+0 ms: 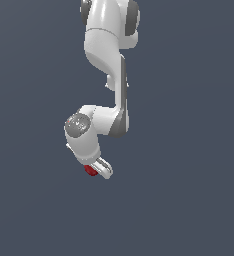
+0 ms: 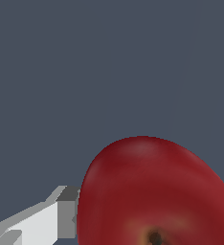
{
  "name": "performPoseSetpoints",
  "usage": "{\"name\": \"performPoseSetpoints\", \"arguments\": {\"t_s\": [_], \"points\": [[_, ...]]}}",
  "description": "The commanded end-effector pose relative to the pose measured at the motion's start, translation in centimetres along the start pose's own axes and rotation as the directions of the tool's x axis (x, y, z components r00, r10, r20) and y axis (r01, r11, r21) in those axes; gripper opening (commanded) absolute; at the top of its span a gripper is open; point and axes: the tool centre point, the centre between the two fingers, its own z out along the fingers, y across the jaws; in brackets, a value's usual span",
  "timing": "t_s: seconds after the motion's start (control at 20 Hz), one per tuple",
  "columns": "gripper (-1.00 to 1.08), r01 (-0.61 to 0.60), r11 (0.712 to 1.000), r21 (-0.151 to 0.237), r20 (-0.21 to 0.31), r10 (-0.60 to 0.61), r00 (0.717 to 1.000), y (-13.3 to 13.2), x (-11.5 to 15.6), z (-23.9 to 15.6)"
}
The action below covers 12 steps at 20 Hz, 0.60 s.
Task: Pick up the object and move it to a goal position.
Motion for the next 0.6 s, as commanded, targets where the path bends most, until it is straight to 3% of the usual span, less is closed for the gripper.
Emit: {"name": "performPoseSetpoints", "arguments": {"t_s": [0.0,0.55], "points": [[-1.00,0.000,1.000,0.002,-0.003,0.000,1.000,0.7,-0.1,-0.9],[-1.00,-0.001,1.000,0.004,-0.003,0.001,1.000,6.8,-2.2,-7.0]]}}
